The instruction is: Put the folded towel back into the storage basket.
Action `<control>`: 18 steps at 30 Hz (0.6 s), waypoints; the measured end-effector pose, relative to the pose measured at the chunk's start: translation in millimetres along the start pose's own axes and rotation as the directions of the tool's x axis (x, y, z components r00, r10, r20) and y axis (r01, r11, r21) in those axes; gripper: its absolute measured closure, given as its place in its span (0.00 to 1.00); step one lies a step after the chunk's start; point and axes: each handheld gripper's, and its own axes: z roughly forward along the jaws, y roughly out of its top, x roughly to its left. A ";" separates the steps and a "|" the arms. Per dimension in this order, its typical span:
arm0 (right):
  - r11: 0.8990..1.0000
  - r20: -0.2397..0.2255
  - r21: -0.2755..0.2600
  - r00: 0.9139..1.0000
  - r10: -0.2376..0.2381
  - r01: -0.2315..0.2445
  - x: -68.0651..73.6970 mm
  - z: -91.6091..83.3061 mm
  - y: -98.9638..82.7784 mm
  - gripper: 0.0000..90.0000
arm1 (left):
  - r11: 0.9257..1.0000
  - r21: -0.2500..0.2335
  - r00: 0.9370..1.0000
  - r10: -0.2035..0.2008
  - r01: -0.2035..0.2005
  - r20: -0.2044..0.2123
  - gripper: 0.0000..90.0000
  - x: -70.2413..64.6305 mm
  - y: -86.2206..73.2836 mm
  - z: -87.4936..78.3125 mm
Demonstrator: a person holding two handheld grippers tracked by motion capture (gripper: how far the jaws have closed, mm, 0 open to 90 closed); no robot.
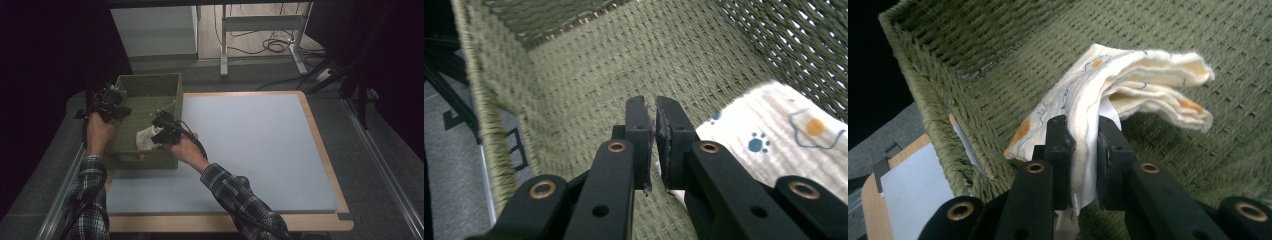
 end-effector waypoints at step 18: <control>0.996 0.045 0.003 0.995 -0.093 0.093 -7.9 -22.0 4.0 0.58 | 0.999 -0.020 0.998 -0.038 0.039 0.044 0.63 -5.5 -13.7 13.7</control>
